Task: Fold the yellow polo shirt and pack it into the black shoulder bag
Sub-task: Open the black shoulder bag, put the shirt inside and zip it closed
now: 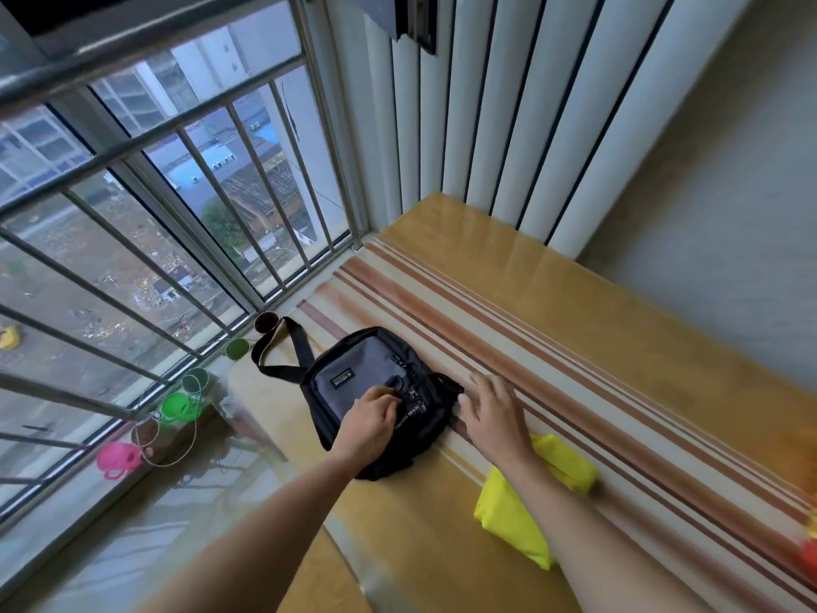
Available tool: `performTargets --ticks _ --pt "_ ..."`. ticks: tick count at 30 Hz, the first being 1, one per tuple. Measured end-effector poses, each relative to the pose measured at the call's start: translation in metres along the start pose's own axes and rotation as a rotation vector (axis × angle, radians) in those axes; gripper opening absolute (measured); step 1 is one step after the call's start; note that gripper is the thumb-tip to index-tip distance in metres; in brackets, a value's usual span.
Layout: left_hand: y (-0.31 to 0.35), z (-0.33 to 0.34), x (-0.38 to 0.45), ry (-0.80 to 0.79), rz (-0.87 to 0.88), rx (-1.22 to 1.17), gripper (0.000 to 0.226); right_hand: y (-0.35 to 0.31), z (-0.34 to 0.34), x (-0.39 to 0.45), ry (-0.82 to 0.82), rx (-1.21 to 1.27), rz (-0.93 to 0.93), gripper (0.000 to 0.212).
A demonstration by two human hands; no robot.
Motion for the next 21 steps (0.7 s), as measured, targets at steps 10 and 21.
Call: performTargets --ticks 10,21 --pt "0.061 0.049 -0.044 0.133 0.209 0.409 0.034 0.049 -0.018 -0.113 0.316 -0.209 0.357 0.022" --pt "0.105 0.136 -0.076 -0.366 -0.417 -0.467 0.056 0.069 -0.015 -0.132 0.014 0.307 0.463 0.034"
Point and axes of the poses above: each hand's wrist, its own x-axis towards the middle knuckle, its own z-axis out of the palm, y = z × x, the point moved 3 cm from there along x, towards the middle knuckle, and after that the axes turned 3 degrees about -x, right-handed, at the moved point
